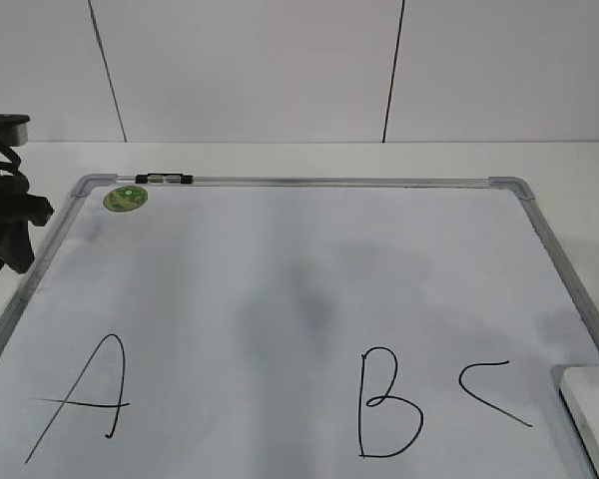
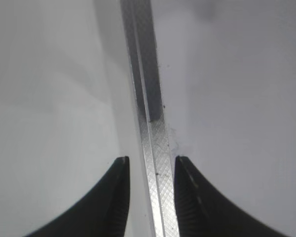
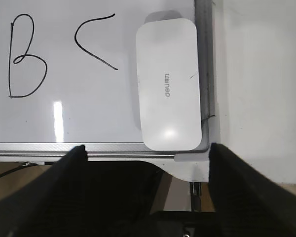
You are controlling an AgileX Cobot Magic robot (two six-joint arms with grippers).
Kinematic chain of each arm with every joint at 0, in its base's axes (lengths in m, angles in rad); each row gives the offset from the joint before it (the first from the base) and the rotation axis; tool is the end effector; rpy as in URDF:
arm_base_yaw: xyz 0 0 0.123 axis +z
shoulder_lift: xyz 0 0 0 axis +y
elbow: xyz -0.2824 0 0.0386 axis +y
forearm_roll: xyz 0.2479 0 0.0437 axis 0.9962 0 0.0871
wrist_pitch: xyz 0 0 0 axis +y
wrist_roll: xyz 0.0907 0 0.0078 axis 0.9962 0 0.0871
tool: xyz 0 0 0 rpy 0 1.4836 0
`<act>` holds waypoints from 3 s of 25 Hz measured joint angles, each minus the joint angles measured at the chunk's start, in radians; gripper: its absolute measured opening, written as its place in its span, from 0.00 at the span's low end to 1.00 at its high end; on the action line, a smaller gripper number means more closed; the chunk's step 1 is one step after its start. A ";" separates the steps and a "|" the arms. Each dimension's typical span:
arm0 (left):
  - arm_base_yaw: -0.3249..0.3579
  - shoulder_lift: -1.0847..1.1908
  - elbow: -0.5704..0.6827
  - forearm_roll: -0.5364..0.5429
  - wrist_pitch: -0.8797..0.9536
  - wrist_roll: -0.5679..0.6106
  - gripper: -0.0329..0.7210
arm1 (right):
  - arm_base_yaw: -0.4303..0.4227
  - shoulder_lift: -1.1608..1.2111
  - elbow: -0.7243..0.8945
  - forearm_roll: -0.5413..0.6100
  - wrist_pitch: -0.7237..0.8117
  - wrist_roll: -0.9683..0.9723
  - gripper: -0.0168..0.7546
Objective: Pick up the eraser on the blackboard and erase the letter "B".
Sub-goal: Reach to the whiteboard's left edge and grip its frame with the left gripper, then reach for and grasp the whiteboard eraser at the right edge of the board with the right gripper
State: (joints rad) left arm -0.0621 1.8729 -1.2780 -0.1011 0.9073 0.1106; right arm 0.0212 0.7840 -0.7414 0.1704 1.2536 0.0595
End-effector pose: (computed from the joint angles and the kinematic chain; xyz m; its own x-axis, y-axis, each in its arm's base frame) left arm 0.3637 -0.0299 0.1888 -0.9809 0.1091 -0.1612 0.1218 0.9900 -0.0708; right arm 0.1085 0.0170 0.2989 -0.9364 0.0916 -0.3387 0.0273 0.9814 0.1899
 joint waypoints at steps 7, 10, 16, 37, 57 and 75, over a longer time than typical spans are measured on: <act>0.000 0.041 0.000 0.001 -0.020 0.000 0.36 | 0.000 0.000 0.000 0.002 0.000 0.000 0.78; 0.000 0.044 0.000 0.001 -0.031 0.000 0.36 | 0.000 0.000 0.000 0.002 0.000 0.000 0.78; 0.000 0.055 -0.002 0.004 -0.044 0.000 0.36 | 0.000 0.000 0.000 0.002 0.000 0.000 0.78; 0.000 0.100 -0.009 0.004 -0.032 -0.014 0.08 | 0.000 0.000 0.000 0.002 0.000 0.000 0.78; 0.000 0.100 -0.009 0.003 -0.028 -0.025 0.08 | 0.000 0.172 0.000 0.000 -0.005 -0.002 0.89; 0.000 0.100 -0.010 0.003 -0.027 -0.025 0.08 | 0.000 0.492 -0.002 0.021 -0.113 -0.060 0.89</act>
State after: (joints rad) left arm -0.0621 1.9731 -1.2881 -0.0982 0.8807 0.0855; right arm 0.0212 1.2757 -0.7435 0.1911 1.1401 0.0000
